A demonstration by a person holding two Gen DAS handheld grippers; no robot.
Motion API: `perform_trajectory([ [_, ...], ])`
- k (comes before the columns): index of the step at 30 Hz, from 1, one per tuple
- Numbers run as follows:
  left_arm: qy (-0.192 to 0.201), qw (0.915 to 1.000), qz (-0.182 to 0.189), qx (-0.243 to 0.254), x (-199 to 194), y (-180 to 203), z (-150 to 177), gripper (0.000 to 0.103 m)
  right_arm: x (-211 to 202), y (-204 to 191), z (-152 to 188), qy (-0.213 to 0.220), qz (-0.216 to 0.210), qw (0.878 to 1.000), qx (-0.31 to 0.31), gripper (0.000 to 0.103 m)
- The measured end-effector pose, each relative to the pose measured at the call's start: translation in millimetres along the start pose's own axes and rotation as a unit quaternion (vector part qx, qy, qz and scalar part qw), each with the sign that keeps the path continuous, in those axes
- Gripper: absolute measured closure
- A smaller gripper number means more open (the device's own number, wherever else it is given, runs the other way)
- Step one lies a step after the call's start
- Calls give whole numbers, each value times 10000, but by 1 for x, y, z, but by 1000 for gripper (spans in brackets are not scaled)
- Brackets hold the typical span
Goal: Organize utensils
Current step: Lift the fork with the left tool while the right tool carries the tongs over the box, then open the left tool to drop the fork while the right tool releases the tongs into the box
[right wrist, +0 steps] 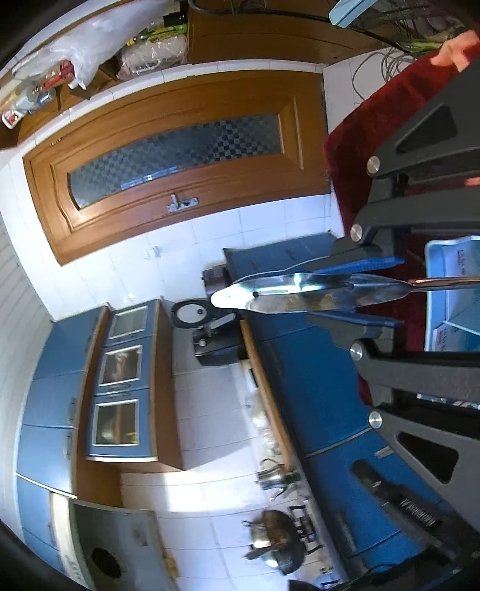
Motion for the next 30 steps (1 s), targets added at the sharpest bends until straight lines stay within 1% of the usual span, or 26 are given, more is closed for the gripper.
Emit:
perform_trajectory([
  [3, -31, 10000, -9, -45, 0, 0, 0, 100, 2, -1, 5, -147, -9, 9999, -68, 81],
  [6, -48, 10000, -27, -69, 0, 0, -1, 100, 1, -1, 4, -217, -146, 9996, -74, 80],
  [7, -54, 10000, -42, -71, 1, 0, -1, 100, 0, -1, 4, -233, -162, 9996, -74, 76],
  [8, -65, 9999, -50, -70, 1, 0, -1, 99, -1, -2, 4, -243, -201, 9995, -67, 68],
  [10, -91, 9999, -48, -88, 1, 0, -2, 97, -3, -1, 4, -244, -289, 9993, -30, 64],
  [12, -94, 9999, -44, -107, 1, -1, -2, 91, -6, -2, 3, -228, -318, 9992, -7, 63],
  [13, -86, 9999, -45, -117, 1, -1, -2, 91, -7, -2, 3, -214, -331, 9992, 1, 63],
  [18, -139, 9998, 9, -123, -1, 0, -5, 90, -17, -7, -4, -129, -403, 9991, 14, 63],
  [24, -416, 9990, 103, -89, -10, -1, -20, 90, -39, -17, -15, -41, -491, 9987, -125, 63],
  [28, -600, 9980, 71, -187, -23, -12, -33, 90, -55, -25, -22, 27, -566, 9982, -219, 63],
  [30, -678, 9974, -18, -246, -30, -19, -39, 90, -63, -29, -24, 14, -597, 9979, -260, 63],
])
Point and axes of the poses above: each gripper's, at about its wrist camera, not at the fingertips, and x roughly the way its jaws point, y to its right, z to its underside, the point moved 1 cm from there along x, roughly the way its jaws point, and after that the axes turned 14 degrees about -y, right-handed, at the moved point
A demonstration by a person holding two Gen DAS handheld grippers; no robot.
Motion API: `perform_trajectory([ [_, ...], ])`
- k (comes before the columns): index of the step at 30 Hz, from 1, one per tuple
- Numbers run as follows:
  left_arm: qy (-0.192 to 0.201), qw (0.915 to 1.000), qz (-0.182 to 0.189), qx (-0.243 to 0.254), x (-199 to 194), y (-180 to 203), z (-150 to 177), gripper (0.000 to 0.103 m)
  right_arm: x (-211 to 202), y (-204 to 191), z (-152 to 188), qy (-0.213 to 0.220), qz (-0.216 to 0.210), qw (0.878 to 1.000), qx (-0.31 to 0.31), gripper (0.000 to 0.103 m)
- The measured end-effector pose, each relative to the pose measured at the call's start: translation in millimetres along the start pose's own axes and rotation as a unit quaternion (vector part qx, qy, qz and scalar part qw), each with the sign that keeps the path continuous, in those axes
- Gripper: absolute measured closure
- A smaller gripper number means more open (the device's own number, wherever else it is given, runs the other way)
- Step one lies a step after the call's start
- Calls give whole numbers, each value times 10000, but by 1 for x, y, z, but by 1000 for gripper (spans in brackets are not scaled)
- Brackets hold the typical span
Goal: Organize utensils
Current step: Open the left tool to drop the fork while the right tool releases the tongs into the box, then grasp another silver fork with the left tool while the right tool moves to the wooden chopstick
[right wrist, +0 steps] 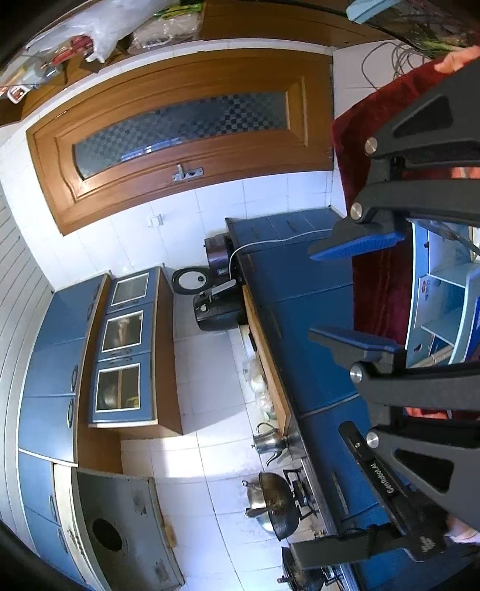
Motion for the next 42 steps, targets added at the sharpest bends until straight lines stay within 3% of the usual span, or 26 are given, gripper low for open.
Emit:
perform_trajectory([
  [12, -771, 9953, -553, 180, -23, -31, -11, 90, -35, -4, 9, -487, 114, 9987, 87, 63],
  [17, -1311, 9882, -684, 392, -11, -40, -5, 90, -48, -1, 21, -683, 298, 9972, 84, 63],
  [23, -1880, 9764, -805, 698, 13, -43, 6, 90, -47, 14, 45, -1235, 465, 9907, 335, 63],
  [30, -2577, 9536, -859, 1298, 55, -34, 32, 90, -44, 32, 67, -1579, 521, 9840, 647, 63],
  [34, -2733, 9417, -951, 1714, 80, -27, 45, 90, -43, 37, 76, -1651, 510, 9822, 735, 63],
  [42, -3278, 9095, -1040, 2336, 126, -29, 74, 90, -38, 46, 92, -1856, 499, 9774, 885, 63],
])
Point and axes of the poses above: each gripper's, at about its wrist camera, not at the fingertips, and x roughly the way its jaws point, y to its right, z to its underside, the point moved 1 cm from there along x, roughly the way its jaws point, and after that the axes turned 14 degrees about -y, right-handed, at the moved point
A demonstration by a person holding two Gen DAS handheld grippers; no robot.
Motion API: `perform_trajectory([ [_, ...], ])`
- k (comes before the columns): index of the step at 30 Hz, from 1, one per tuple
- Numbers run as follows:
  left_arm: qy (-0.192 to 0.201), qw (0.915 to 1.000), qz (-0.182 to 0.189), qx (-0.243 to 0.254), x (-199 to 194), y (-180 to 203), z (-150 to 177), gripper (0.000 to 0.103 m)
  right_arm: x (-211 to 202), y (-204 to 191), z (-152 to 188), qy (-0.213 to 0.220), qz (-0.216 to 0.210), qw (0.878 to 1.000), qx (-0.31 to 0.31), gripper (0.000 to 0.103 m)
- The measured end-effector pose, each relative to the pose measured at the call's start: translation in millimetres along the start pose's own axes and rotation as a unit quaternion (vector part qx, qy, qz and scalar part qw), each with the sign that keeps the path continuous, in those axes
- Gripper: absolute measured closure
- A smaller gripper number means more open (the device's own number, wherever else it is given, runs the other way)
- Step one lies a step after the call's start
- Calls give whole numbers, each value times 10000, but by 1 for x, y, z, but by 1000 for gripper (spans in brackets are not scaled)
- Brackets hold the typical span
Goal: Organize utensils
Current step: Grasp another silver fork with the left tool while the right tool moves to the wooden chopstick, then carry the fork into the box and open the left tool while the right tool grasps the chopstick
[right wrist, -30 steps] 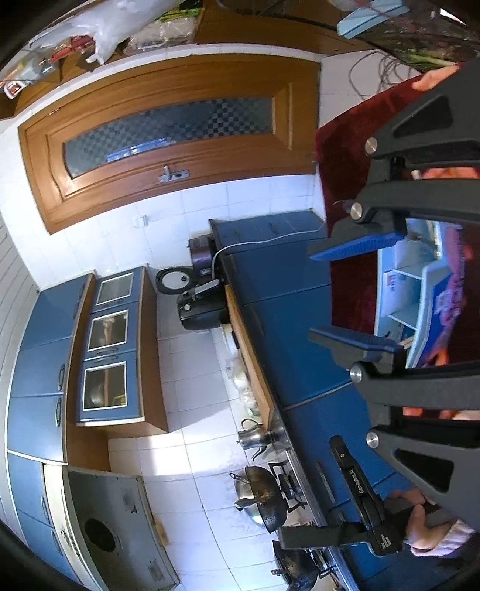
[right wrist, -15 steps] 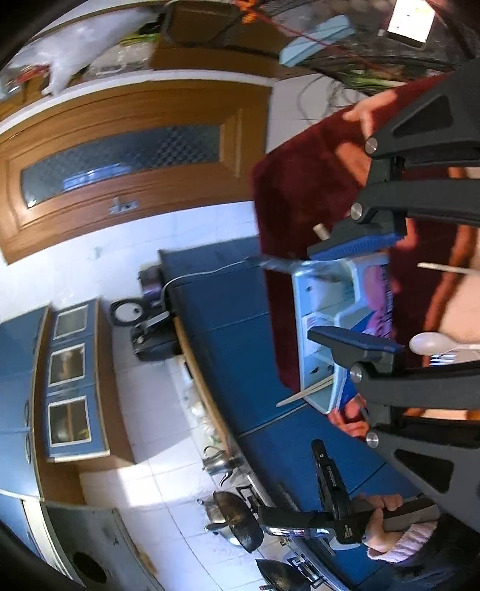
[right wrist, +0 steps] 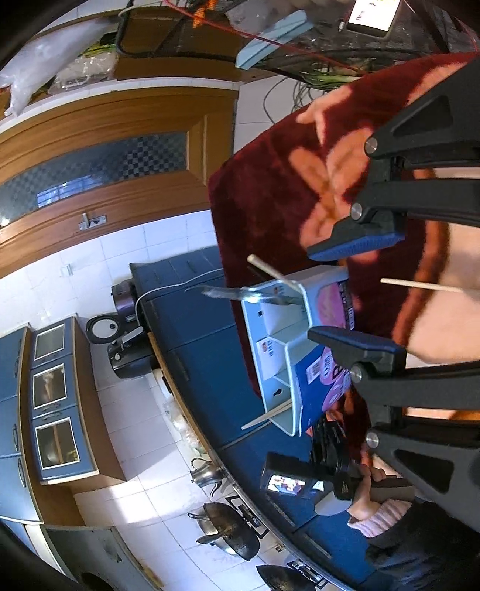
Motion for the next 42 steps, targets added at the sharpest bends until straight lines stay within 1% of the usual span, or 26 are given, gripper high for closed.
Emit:
perform_trajectory([
  [4, -153, 9998, -76, 52, 14, 1, -1, 89, 5, 7, 3, -60, -1, 9999, 129, 63],
  [5, -150, 9998, -106, 63, 15, 0, -1, 87, 6, 8, 4, -82, -14, 9998, 153, 63],
  [6, -177, 9998, -93, 84, 16, 0, -1, 83, 7, 9, 5, -103, -16, 9998, 175, 63],
  [8, -269, 9994, -115, 161, 19, 1, -2, 81, 10, 11, 7, -163, -49, 9996, 208, 63],
  [14, -350, 9989, -221, 241, 21, 1, -1, 81, 12, 14, 12, -200, -142, 9993, 267, 63],
  [16, -377, 9987, -267, 219, 21, 2, -1, 88, 12, 15, 13, -189, -174, 9992, 303, 63],
  [17, -388, 9986, -299, 217, 23, 1, -3, 90, 11, 16, 14, -174, -194, 9991, 326, 63],
  [19, -410, 9984, -294, 249, 21, 1, -2, 92, 10, 17, 15, -158, -211, 9990, 352, 63],
  [20, -409, 9984, -316, 248, 20, -1, -2, 95, 10, 18, 16, -155, -219, 9990, 363, 63],
  [22, -413, 9983, -364, 201, 14, -4, -1, 97, 10, 21, 17, -152, -236, 9988, 395, 63],
  [24, -385, 9984, -385, 139, 6, -10, 0, 102, 11, 23, 18, -158, -262, 9986, 432, 63],
  [25, -381, 9986, -361, 101, 0, -13, 2, 101, 11, 24, 19, -157, -276, 9985, 449, 63],
  [31, -520, 9983, 145, -217, -31, -26, 17, 102, 10, 25, 23, -135, -392, 9980, 473, 63],
  [35, -209, 9977, 475, -443, -60, -30, 34, 102, 7, 26, 25, -113, -447, 9978, 470, 63],
  [39, 258, 9918, 953, -812, -91, -36, 55, 102, 4, 26, 27, -110, -478, 9977, 458, 63],
  [42, 406, 9874, 1259, -873, -102, -31, 66, 102, 1, 25, 29, -102, -514, 9976, 455, 63],
])
Point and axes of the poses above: each gripper's, at about its wrist camera, not at the fingertips, and x roughly the way its jaws point, y to its right, z to its underside, the point moved 1 cm from there along x, roughly the way its jaws point, and after that the axes turned 14 degrees about -y, right-handed, at the moved point
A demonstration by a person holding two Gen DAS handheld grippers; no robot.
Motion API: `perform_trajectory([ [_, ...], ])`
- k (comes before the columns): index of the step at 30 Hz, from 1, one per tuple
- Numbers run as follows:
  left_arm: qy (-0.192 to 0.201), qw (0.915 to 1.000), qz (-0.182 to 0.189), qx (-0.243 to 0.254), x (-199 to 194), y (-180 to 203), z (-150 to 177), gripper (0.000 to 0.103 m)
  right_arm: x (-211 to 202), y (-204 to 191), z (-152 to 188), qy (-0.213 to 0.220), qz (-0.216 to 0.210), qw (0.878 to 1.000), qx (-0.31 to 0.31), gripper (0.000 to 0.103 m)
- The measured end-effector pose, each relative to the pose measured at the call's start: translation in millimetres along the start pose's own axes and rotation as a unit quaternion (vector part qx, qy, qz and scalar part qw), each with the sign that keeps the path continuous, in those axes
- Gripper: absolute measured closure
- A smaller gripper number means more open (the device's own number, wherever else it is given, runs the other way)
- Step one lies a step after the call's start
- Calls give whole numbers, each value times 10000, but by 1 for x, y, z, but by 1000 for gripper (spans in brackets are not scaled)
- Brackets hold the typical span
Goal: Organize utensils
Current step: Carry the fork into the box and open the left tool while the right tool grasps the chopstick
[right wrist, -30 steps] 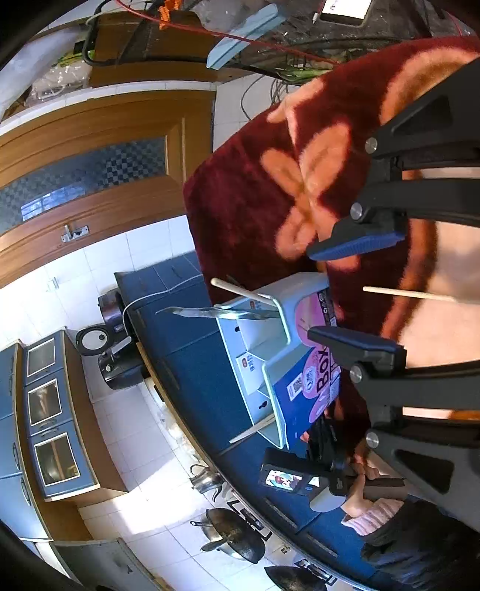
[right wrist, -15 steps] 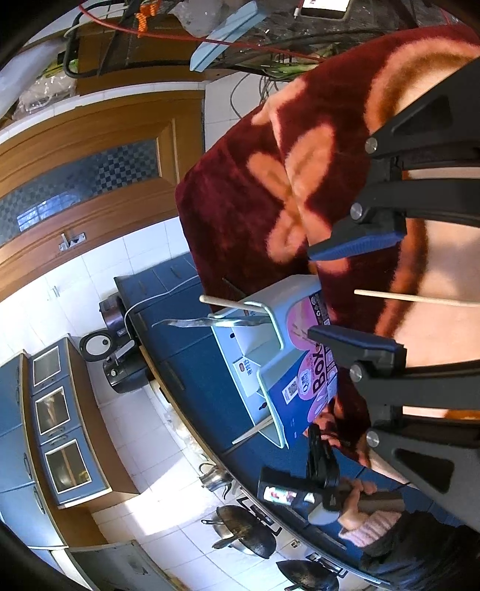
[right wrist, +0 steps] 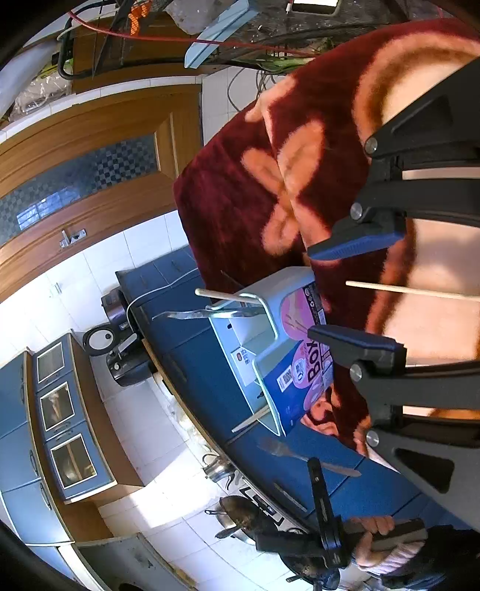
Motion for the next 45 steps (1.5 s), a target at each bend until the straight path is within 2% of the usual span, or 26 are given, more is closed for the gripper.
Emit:
perform_trajectory([
  [3, -166, 9997, 171, -96, 3, 8, 19, 102, -3, -1, 2, 5, -22, 10000, -19, 63],
  [7, -793, 9955, 373, -359, 31, 7, 39, 102, -7, -4, 4, 32, -43, 10000, -48, 63],
  [15, -1468, 9888, 53, -281, 72, 11, 50, 100, -7, -6, 7, 21, -90, 9999, -75, 63],
  [23, -1611, 9867, -191, -80, 81, 22, 30, 99, -2, -3, 8, -50, -116, 9999, -44, 63],
  [30, -1521, 9881, -100, -191, 82, 15, 14, 100, 1, -3, 10, -135, -162, 9998, -51, 63],
  [32, -1448, 9892, -61, -230, 81, 15, 13, 101, 2, -3, 11, -169, -158, 9997, -72, 63],
  [36, -939, 9955, -21, -146, 58, 17, 16, 102, 7, -3, 11, -288, -135, 9995, -61, 63],
  [41, 186, 9998, -24, 51, 2, 28, 16, 102, 13, -3, 12, -414, -110, 9991, -27, 63],
  [42, 538, 9984, -95, 133, -14, 35, 15, 102, 13, -3, 12, -427, -112, 9990, -32, 63],
  [45, 1232, 9919, -166, 272, -49, 48, 11, 102, 13, -5, 13, -439, -106, 9990, -49, 63],
])
Point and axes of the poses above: each gripper's, at about its wrist camera, not at the fingertips, and x roughly the way its jaws point, y to its right, z to its underside, the point moved 1 cm from there along x, roughly the way its jaws point, and after that the axes turned 14 degrees about -y, right-handed, at the moved point
